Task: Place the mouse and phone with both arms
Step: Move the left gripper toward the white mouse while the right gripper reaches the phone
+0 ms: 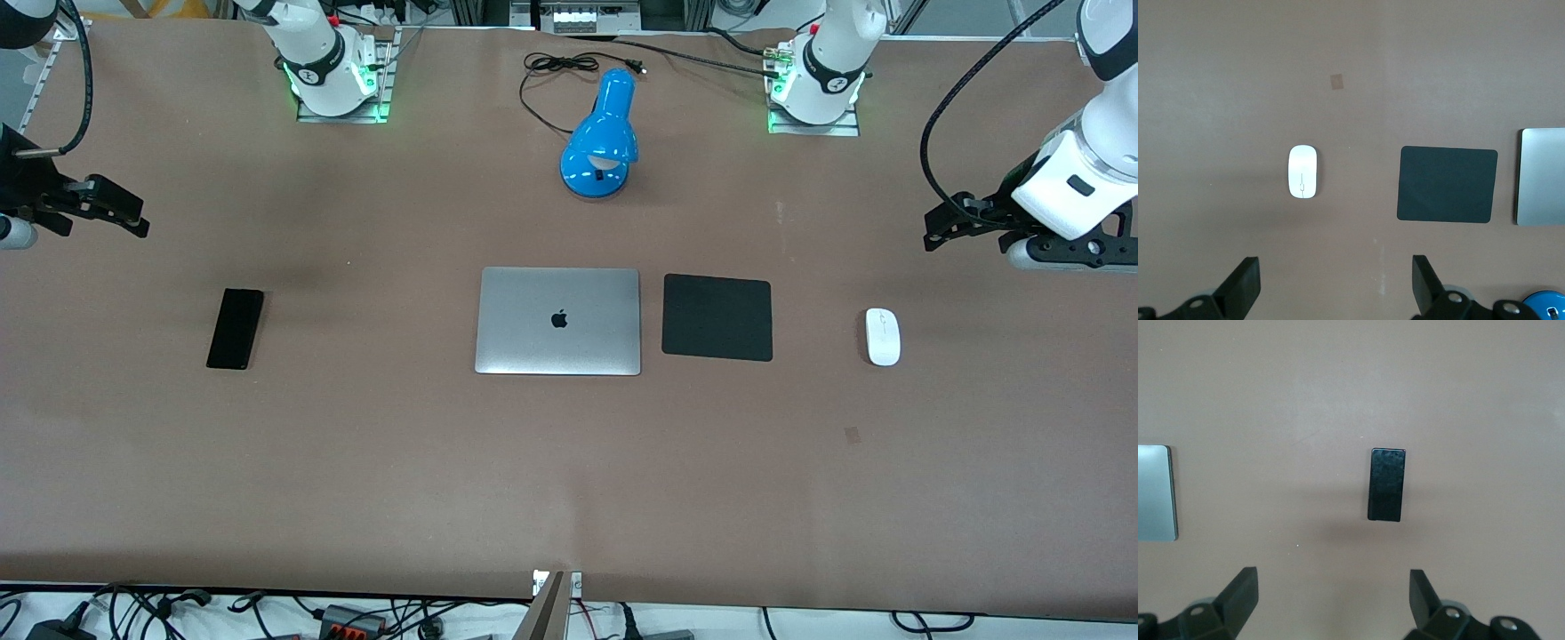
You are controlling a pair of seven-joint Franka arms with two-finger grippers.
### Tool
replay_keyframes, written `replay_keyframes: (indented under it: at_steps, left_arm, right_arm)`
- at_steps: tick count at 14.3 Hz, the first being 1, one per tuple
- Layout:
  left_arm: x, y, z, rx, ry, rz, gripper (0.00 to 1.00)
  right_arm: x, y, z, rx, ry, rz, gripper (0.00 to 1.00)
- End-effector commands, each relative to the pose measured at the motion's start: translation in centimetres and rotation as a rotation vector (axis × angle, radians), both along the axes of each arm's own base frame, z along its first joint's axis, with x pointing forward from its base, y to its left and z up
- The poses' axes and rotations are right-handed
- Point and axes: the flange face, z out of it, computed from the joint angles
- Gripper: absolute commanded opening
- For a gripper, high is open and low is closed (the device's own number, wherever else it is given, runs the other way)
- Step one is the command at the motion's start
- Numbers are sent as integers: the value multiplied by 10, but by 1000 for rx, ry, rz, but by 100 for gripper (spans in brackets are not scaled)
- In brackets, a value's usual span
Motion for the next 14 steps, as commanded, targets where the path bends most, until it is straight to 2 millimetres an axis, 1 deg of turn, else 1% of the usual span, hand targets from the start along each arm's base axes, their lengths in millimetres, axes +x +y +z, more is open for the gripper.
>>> replay_keyframes:
  at_steps: [1,5,7,9,11,13,14]
  left_arm:
    - [1,-2,5,18,-3,4,100]
    - [1,-2,5,18,-3,4,100]
    - [1,-2,5,18,-3,4,100]
    - [1,-2,5,18,-3,4,100]
    - [1,-2,5,18,-3,4,100]
    - [1,-2,5,18,-3,5,100]
    - [1,-2,5,18,-3,5,100]
  right_arm:
    - [-10,-2,5,-4,3,-12,100]
    - [-10,-1,6,-6,-3,-9,100]
    - [-12,-1,-1,-8,19,-12,100]
    - [-10,-2,-3,-13,14,-9,100]
    - [-2,-4,-16,-12,21,-15,100]
    - [8,-12,-41,-11,32,-25,100]
    - [11,-12,-55,-11,32,-24,100]
